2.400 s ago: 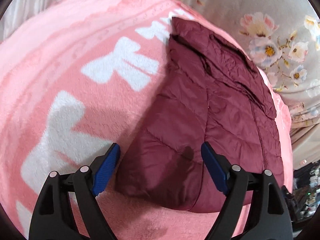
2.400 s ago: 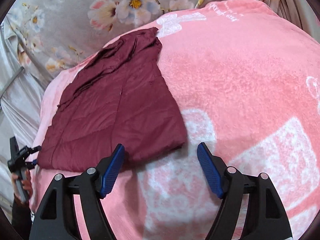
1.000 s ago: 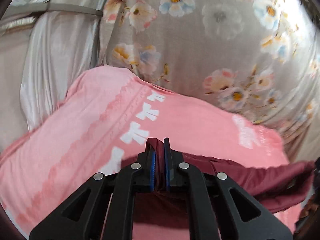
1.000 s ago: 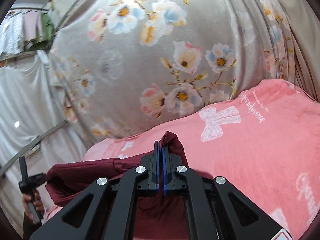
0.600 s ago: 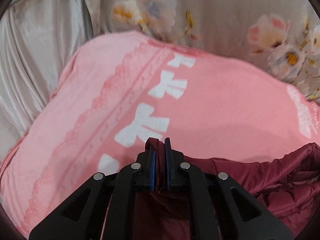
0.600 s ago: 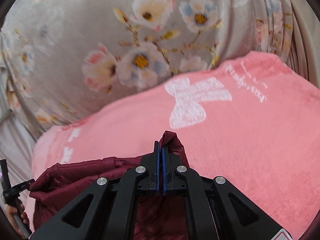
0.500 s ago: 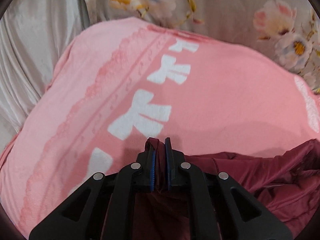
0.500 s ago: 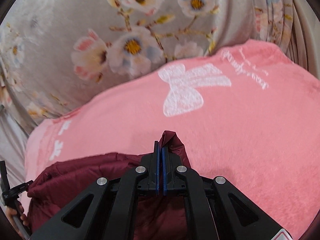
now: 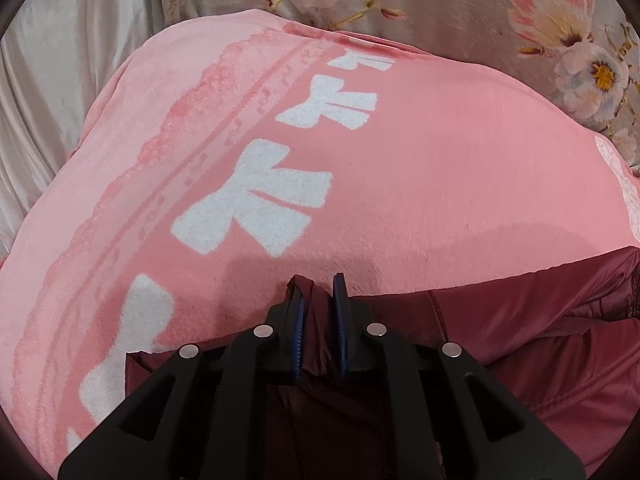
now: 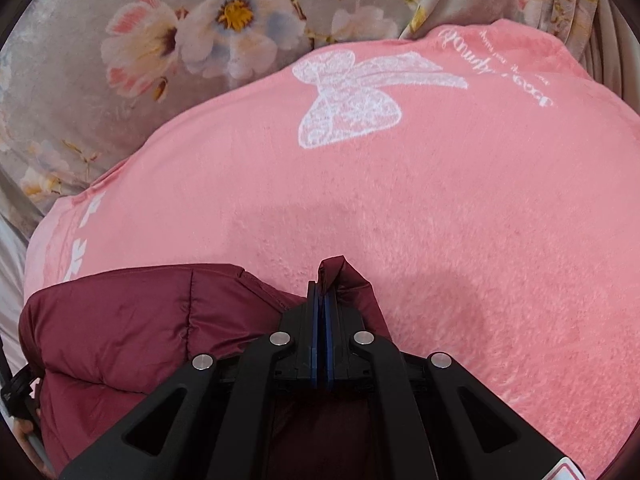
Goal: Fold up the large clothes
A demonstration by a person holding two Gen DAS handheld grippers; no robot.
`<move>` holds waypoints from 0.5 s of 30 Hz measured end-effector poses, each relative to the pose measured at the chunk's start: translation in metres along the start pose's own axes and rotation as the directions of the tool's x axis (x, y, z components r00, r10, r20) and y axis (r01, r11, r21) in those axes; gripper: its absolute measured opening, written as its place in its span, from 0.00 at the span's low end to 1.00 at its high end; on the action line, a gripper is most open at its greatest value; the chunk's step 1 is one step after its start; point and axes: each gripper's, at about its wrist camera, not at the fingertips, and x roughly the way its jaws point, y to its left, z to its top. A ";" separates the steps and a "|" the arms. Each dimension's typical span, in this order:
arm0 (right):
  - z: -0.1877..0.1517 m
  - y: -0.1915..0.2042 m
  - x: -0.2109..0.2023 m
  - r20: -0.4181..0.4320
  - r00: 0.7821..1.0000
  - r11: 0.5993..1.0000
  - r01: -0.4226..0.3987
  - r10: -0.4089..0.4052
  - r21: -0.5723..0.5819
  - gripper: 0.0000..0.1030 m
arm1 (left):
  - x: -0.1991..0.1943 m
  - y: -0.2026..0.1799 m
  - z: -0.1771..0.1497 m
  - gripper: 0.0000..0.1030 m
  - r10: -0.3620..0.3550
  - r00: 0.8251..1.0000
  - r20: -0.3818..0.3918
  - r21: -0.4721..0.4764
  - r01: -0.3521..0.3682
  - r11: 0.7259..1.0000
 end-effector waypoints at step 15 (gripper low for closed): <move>-0.012 0.120 -0.084 0.037 0.974 0.933 -0.201 0.222 -0.298 0.46 | -0.140 0.047 0.047 0.90 -0.014 0.970 0.243 -0.065 0.031 0.997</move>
